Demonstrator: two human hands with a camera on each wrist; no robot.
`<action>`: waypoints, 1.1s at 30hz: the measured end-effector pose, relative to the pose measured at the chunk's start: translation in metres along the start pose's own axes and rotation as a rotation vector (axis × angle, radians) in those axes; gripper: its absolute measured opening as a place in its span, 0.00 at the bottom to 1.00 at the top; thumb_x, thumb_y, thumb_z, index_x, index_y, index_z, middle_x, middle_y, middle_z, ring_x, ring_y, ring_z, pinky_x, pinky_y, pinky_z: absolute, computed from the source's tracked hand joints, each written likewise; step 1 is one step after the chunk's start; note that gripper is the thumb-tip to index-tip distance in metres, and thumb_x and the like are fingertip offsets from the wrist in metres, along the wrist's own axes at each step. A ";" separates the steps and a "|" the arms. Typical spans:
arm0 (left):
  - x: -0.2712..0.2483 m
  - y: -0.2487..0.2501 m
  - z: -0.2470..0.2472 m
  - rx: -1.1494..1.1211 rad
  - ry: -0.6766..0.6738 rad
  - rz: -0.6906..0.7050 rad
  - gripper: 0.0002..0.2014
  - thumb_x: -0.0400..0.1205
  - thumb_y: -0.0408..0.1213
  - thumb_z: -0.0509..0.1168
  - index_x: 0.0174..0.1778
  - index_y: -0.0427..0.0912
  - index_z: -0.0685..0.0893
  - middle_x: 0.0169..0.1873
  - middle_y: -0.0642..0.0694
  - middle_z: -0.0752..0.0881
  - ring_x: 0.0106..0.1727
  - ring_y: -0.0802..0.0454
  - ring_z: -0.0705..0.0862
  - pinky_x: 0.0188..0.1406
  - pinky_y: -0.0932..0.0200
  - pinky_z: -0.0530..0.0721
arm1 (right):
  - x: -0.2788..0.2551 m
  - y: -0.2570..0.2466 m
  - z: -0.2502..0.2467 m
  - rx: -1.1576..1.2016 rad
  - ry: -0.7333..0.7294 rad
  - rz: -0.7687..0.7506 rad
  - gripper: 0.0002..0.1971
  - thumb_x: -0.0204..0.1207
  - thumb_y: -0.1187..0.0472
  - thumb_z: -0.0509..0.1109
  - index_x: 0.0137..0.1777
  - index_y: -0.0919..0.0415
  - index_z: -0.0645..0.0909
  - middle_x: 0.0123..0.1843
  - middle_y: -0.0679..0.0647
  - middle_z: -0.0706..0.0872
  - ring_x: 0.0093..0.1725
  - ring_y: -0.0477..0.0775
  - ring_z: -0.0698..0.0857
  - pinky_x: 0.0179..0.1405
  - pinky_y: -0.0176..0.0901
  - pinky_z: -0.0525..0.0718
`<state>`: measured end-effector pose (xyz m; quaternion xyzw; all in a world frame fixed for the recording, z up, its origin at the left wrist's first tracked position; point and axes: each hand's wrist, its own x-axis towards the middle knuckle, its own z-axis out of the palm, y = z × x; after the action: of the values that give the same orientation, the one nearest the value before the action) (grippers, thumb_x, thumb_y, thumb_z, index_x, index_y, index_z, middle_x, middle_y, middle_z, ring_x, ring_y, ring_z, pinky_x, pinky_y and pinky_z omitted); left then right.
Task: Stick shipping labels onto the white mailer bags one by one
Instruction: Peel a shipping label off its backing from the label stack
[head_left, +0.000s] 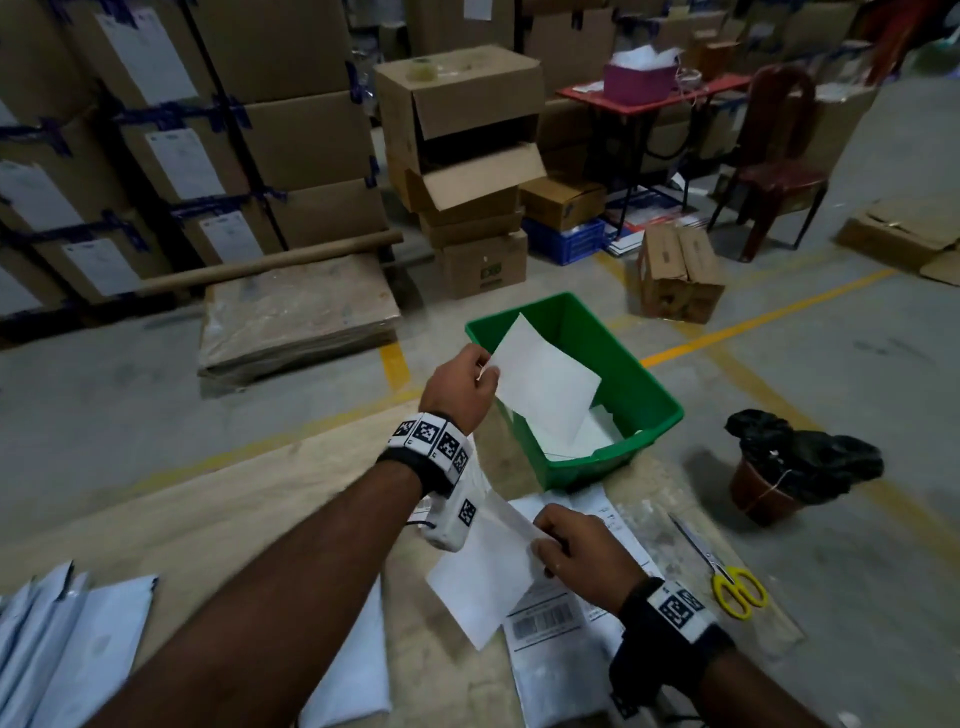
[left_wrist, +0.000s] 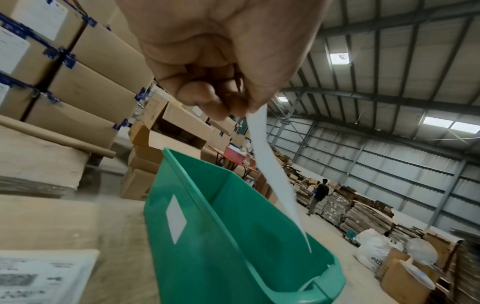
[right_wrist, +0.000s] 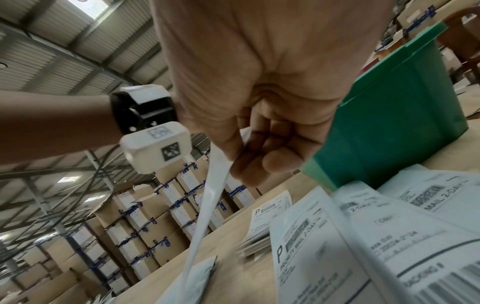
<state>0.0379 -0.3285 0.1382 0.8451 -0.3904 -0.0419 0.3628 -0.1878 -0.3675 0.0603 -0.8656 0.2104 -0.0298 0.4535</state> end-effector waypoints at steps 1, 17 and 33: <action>0.005 0.000 0.009 0.004 -0.020 -0.021 0.08 0.83 0.41 0.62 0.52 0.41 0.79 0.39 0.41 0.84 0.41 0.40 0.82 0.37 0.56 0.71 | 0.001 0.003 -0.003 0.005 -0.004 0.000 0.02 0.76 0.60 0.65 0.43 0.55 0.77 0.35 0.54 0.88 0.33 0.50 0.87 0.36 0.50 0.84; -0.016 -0.026 0.011 -0.029 -0.202 -0.040 0.14 0.83 0.42 0.65 0.60 0.37 0.80 0.55 0.40 0.87 0.55 0.43 0.85 0.56 0.46 0.84 | 0.018 -0.004 -0.007 -0.018 0.016 -0.069 0.05 0.75 0.63 0.68 0.41 0.53 0.76 0.34 0.50 0.83 0.36 0.55 0.84 0.39 0.53 0.82; -0.173 -0.093 -0.085 0.159 -0.241 0.197 0.23 0.72 0.56 0.73 0.55 0.48 0.77 0.50 0.50 0.77 0.51 0.51 0.75 0.48 0.56 0.76 | 0.026 -0.115 0.060 0.155 0.170 -0.067 0.26 0.73 0.68 0.61 0.65 0.40 0.64 0.36 0.68 0.83 0.31 0.59 0.81 0.34 0.54 0.81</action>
<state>0.0062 -0.1196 0.1036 0.8176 -0.5142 -0.0761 0.2477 -0.1107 -0.2734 0.1133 -0.8287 0.2163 -0.1344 0.4984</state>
